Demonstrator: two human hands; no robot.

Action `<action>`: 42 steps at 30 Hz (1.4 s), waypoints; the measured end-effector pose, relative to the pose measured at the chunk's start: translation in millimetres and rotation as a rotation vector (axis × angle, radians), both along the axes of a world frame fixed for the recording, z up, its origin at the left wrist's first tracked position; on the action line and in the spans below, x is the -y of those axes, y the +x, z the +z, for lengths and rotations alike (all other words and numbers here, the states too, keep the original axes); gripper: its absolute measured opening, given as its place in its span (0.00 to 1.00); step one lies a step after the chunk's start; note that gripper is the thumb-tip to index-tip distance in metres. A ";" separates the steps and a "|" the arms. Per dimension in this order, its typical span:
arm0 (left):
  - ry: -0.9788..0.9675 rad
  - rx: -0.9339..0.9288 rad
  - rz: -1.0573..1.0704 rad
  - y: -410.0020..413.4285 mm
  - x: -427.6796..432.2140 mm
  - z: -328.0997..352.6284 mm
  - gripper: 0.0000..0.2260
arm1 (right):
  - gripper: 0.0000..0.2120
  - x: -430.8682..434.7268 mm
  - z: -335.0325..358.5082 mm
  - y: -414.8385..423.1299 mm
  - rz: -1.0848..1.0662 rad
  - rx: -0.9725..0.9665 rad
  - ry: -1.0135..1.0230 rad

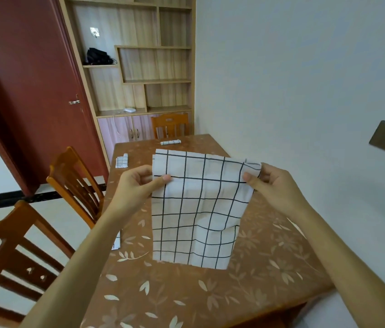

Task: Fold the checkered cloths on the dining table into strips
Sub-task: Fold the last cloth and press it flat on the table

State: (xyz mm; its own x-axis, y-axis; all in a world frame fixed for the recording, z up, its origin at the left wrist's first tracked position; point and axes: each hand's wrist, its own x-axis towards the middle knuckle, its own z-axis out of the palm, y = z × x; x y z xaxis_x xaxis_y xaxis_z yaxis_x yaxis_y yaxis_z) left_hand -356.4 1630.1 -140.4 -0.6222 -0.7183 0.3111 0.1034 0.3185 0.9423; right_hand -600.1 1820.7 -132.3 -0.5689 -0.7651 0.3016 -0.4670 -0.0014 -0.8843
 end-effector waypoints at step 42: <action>-0.542 0.607 0.067 -11.5 -7.2 14.3 0.01 | 0.06 25.5 39.5 20.8 0.050 -0.261 -0.149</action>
